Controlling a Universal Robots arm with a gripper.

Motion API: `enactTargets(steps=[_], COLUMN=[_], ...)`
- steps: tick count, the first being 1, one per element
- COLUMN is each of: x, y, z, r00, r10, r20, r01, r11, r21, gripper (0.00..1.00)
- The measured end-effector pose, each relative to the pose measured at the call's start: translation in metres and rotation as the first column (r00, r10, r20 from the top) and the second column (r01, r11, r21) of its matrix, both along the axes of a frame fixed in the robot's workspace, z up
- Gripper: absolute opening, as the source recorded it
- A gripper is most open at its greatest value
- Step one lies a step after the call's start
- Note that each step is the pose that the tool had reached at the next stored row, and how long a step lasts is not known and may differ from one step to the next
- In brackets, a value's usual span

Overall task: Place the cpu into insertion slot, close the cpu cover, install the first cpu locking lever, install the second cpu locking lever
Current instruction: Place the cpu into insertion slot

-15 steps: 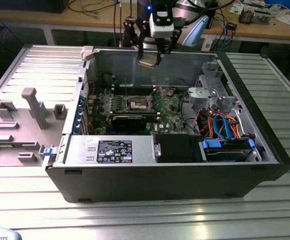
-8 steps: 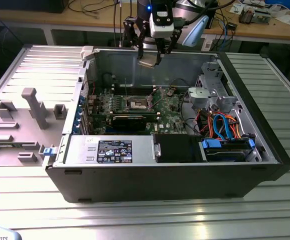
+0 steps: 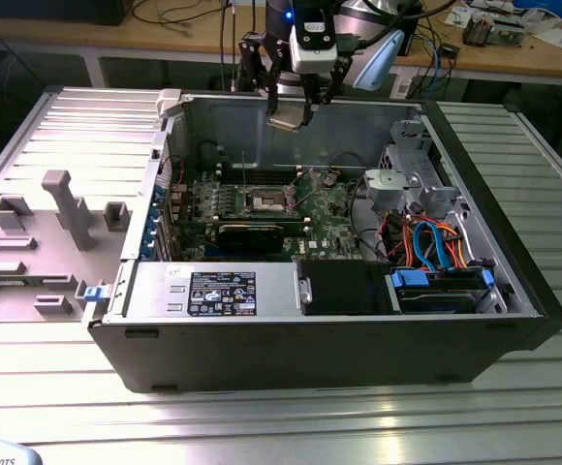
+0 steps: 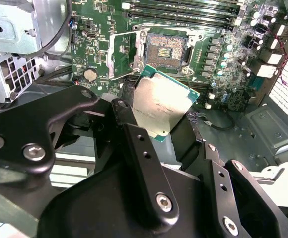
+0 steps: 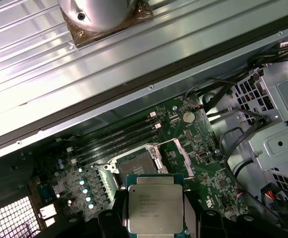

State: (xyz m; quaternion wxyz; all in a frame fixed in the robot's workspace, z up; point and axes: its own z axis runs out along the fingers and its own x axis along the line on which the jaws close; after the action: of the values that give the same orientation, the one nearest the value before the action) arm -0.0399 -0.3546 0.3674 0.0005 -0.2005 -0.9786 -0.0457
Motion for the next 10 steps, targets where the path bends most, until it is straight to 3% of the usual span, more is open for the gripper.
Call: enactTargets(steps=[6, 10], x=[0.0000, 0.0000], y=[0.0000, 0.0000], z=[-0.0001, -0.0002], r00=[0.9993, 0.9970], r10=[-0.037, -0.078], r20=[0.0000, 0.0000], r01=[0.037, 0.078], r11=[0.9993, 0.9970], r21=[0.0000, 0.0000], gripper=[0.54, 0.54])
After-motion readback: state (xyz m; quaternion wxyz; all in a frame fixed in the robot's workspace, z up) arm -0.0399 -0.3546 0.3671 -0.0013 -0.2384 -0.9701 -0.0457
